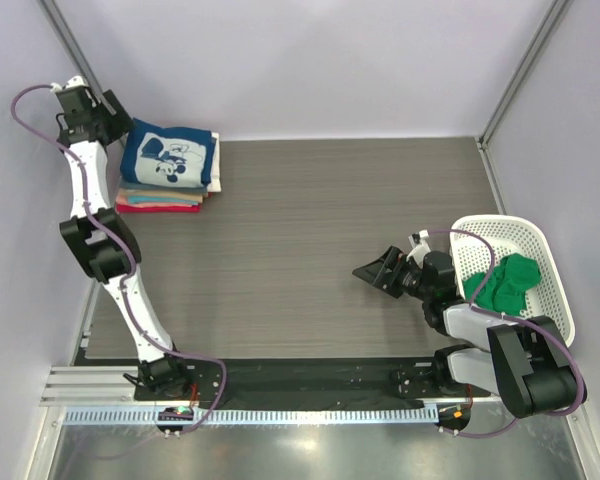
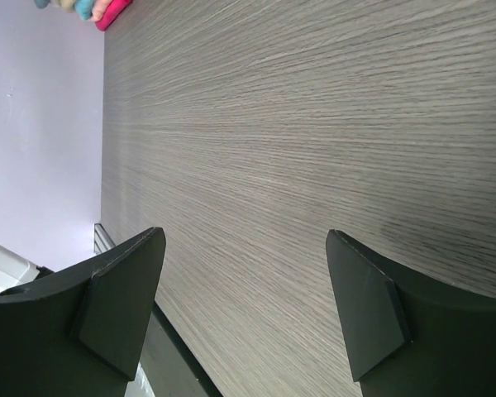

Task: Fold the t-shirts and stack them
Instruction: Reset both grippers

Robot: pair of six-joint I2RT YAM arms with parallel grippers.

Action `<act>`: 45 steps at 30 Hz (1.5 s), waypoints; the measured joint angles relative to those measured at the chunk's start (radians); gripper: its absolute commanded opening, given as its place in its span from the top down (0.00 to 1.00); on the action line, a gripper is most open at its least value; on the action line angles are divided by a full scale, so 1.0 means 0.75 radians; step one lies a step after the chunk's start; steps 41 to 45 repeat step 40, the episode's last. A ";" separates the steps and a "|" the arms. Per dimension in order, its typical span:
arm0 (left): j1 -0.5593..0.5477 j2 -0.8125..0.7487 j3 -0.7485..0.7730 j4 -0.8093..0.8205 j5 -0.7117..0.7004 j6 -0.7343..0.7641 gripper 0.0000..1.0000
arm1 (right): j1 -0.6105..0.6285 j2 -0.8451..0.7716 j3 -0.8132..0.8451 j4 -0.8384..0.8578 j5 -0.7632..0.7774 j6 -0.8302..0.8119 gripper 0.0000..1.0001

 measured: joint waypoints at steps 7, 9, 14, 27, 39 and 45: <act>-0.154 -0.303 -0.175 -0.086 -0.241 -0.002 0.13 | 0.000 -0.001 -0.001 0.015 -0.005 0.008 0.15; -0.196 -0.379 -0.215 -0.132 -0.289 -0.019 0.11 | 0.000 -0.001 -0.001 0.015 -0.005 0.008 0.15; -0.222 -0.715 -0.572 -0.171 -0.289 -0.079 0.06 | -0.001 -0.022 -0.001 0.013 -0.004 0.008 0.15; -0.224 -1.784 -1.878 -0.163 -0.112 -0.108 0.00 | -0.001 -0.040 -0.001 0.001 -0.003 0.008 0.14; -0.303 -2.262 -2.038 -0.208 -0.218 -0.120 0.00 | -0.001 -0.021 0.016 -0.087 -0.002 0.007 0.13; -0.321 -2.286 -2.041 -0.209 -0.224 -0.127 0.00 | -0.001 -0.024 0.016 -0.089 0.002 0.008 0.11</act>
